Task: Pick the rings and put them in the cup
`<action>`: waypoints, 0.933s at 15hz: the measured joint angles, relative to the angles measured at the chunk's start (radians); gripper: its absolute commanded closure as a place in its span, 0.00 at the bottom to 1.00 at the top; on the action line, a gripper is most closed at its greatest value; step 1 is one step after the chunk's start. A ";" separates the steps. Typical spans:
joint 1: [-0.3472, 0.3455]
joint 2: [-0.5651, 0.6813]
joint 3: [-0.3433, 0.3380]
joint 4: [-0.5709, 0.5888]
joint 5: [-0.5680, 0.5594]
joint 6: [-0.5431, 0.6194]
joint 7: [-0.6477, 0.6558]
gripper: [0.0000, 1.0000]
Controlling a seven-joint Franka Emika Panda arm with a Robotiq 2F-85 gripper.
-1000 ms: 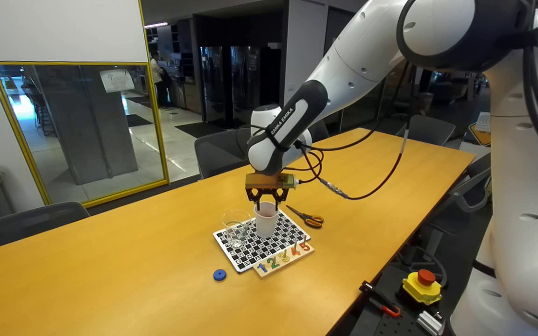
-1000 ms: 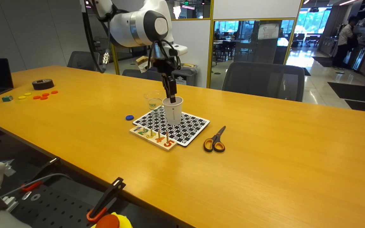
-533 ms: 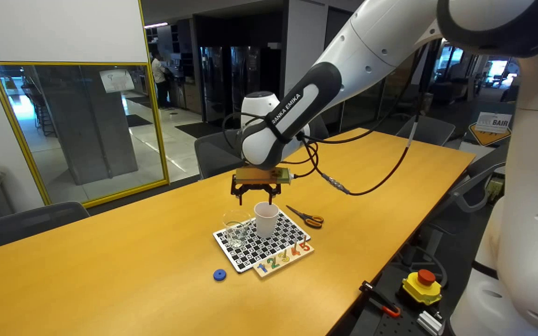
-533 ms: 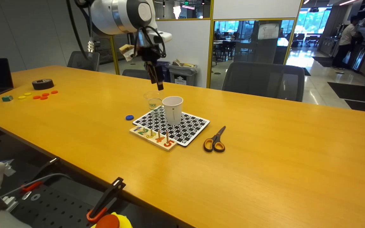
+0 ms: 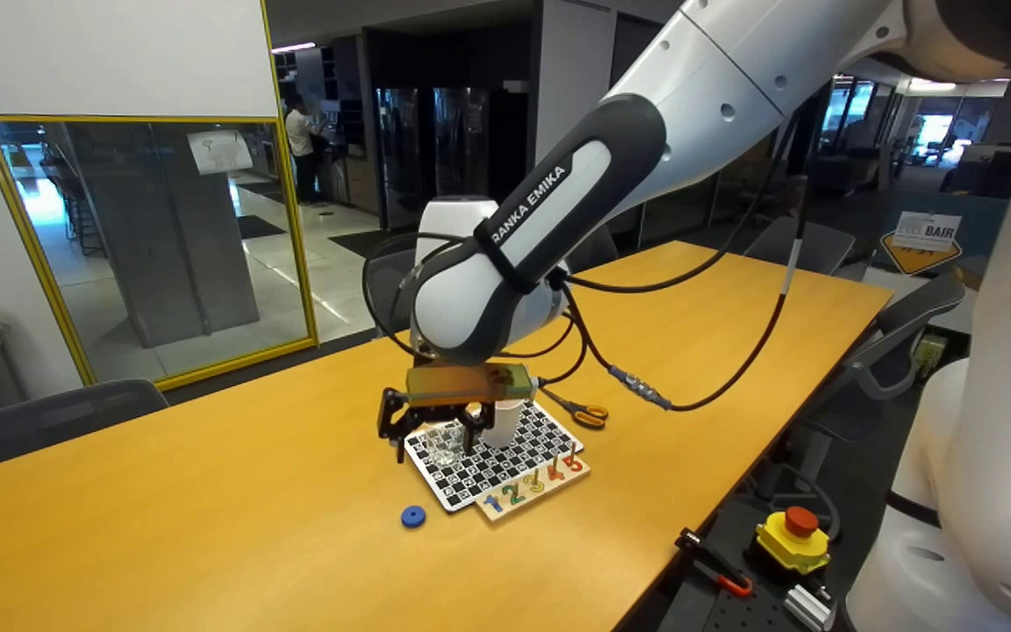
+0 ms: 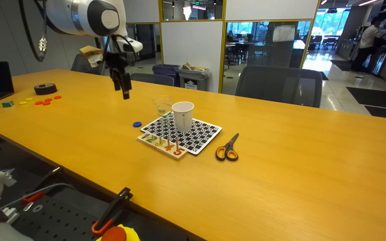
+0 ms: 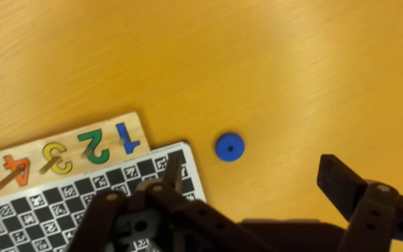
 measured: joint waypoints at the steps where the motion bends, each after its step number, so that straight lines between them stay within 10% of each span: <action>1: 0.006 0.023 0.012 -0.002 0.016 0.016 0.000 0.00; 14: 0.138 0.457 -0.128 0.249 0.021 0.177 0.264 0.00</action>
